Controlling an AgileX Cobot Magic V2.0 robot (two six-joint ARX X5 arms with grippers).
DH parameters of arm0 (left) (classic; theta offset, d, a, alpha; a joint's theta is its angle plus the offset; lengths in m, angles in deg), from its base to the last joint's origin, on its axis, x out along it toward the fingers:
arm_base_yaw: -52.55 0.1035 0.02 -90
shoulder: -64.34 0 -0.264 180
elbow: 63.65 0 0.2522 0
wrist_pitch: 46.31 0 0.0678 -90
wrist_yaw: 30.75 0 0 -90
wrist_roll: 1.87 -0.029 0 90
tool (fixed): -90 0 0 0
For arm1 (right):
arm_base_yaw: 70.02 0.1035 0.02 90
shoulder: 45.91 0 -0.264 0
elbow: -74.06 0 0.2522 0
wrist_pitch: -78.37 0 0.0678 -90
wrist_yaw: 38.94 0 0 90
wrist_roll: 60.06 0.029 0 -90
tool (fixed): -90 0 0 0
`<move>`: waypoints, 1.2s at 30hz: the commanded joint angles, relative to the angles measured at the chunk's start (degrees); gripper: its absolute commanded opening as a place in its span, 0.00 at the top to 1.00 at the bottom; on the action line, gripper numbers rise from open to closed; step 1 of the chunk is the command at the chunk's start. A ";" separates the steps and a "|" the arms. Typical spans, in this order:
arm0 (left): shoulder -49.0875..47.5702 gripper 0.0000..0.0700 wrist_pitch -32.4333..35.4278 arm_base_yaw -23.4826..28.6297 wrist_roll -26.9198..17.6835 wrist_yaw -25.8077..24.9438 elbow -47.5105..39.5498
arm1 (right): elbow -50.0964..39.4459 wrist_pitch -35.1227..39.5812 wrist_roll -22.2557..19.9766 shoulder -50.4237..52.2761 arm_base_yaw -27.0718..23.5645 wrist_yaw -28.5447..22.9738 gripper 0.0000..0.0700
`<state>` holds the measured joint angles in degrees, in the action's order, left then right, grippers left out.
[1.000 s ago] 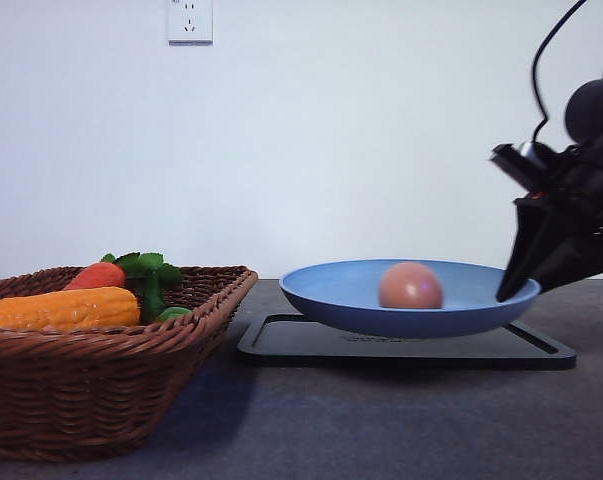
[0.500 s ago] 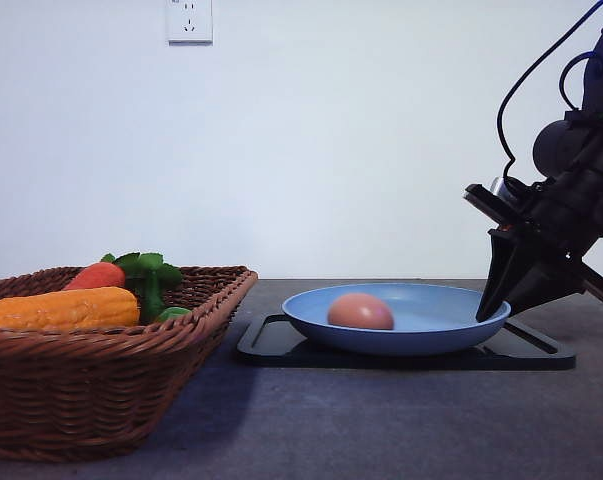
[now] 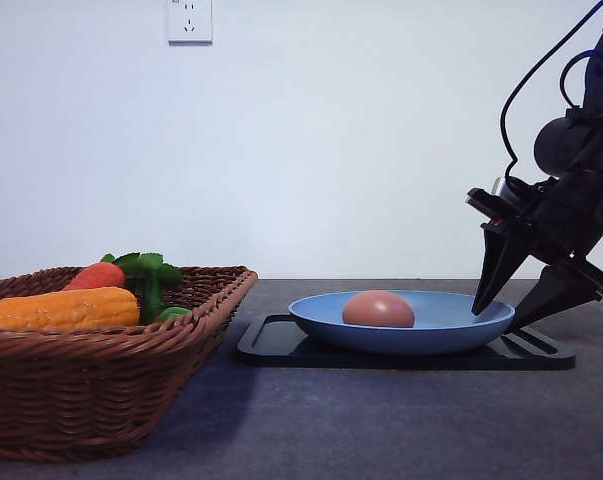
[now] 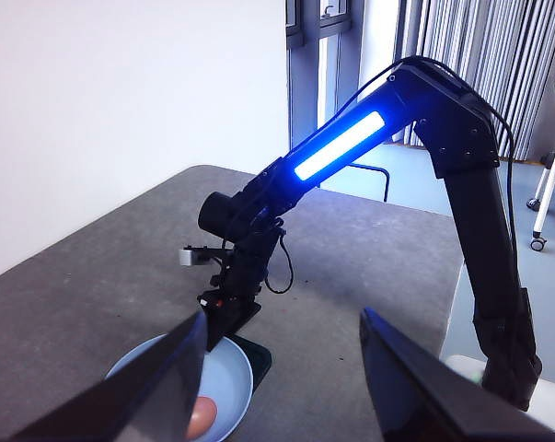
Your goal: Transfer egg from basket to plate and serve
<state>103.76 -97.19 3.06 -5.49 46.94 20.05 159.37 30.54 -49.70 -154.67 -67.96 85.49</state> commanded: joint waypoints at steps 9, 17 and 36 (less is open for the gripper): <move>3.89 0.51 0.72 -0.33 0.24 1.13 1.22 | 1.31 -0.13 -2.46 9.77 -5.05 0.07 0.68; 12.70 0.65 0.53 -0.30 -1.00 18.69 1.22 | 1.28 -8.13 -3.30 21.36 -7.16 0.06 0.71; 24.20 1.00 -4.52 15.08 4.58 29.51 -7.20 | -10.92 -11.71 -7.79 50.89 18.18 -29.66 1.00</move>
<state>128.35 -102.95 18.22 -2.94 76.82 13.40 148.73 17.89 -56.90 -104.11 -50.77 59.58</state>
